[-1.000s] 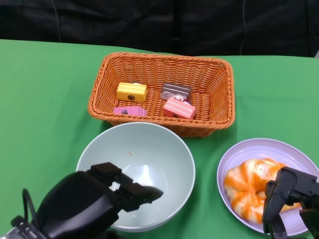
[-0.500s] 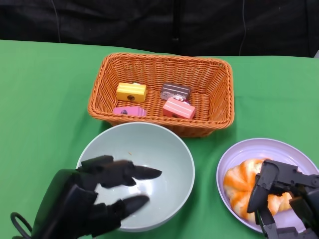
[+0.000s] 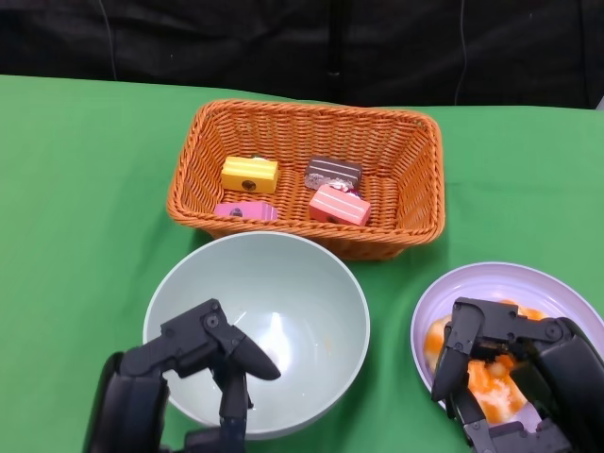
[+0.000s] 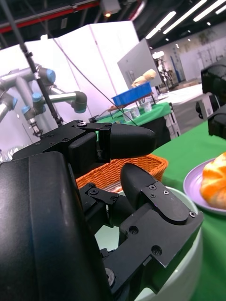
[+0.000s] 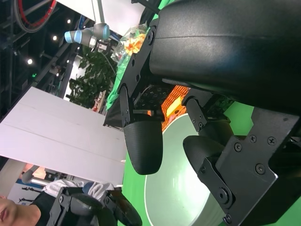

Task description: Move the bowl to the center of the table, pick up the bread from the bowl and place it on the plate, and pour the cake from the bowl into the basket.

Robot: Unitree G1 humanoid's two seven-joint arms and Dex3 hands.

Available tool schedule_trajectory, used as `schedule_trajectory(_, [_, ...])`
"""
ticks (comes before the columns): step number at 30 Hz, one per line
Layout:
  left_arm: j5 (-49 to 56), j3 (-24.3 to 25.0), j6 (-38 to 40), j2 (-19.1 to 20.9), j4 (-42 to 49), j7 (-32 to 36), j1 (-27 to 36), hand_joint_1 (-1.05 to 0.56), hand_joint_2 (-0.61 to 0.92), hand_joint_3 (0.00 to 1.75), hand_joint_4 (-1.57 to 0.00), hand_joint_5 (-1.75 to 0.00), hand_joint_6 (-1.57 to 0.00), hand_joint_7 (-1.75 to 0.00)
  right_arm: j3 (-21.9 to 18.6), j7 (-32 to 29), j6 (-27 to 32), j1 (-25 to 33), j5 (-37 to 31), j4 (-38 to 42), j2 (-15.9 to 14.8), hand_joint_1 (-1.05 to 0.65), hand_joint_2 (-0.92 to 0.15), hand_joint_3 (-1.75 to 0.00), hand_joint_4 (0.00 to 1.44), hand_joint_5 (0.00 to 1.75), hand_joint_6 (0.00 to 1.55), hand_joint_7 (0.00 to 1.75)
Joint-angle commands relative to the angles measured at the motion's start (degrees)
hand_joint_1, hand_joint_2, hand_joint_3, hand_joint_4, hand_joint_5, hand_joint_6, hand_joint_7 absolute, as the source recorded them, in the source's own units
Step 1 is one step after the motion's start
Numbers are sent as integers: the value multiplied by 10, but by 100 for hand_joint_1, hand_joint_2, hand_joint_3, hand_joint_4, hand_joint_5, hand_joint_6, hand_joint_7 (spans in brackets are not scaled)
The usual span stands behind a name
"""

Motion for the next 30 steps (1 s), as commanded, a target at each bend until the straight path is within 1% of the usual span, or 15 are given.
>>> schedule_trajectory(1, [-10, -4, -14, -6, 7, -3, 7, -9, 17, 161, -85, -173, -80, -148, 5, -6, 5, -5, -3, 3, 2, 18, -19, -175, 90, 166, 85, 142])
schedule_trajectory(5, [-26, -5, -33, -8, 27, -8, 5, -17, 25, 147, -82, -172, -76, -150, 20, -3, 15, 1, 0, 3, 6, 21, -19, -175, 89, 171, 84, 144])
schedule_trajectory(12, [-51, 5, -60, -6, 63, -21, -6, -16, 28, 145, -83, -171, -77, -151, 38, -7, -29, 8, -15, 36, 7, 18, -17, -175, 87, 173, 86, 146])
schedule_trajectory(17, [-74, 18, -90, -5, 88, -35, -17, -12, 19, 160, -86, -170, -79, -151, 42, -12, -72, 7, -8, 65, 11, 20, -16, -175, 91, 174, 88, 146])
schedule_trajectory(23, [-95, 26, -115, -8, 103, -48, -18, -4, 15, 166, -88, -172, -81, -152, 41, -10, -138, 0, 0, 111, 16, 21, -16, -175, 91, 174, 89, 147])
schedule_trajectory(27, [-131, 20, -100, -14, 105, -62, -12, 2, 16, 169, -86, -172, -80, -152, 42, -10, -152, -8, 2, 126, 19, 19, -15, -175, 91, 173, 89, 148])
schedule_trajectory(30, [-138, 21, -97, -16, 104, -69, -11, 3, 17, 168, -85, -173, -80, -152, 42, -10, -156, -9, 2, 129, 19, 18, -15, -175, 91, 173, 89, 148])
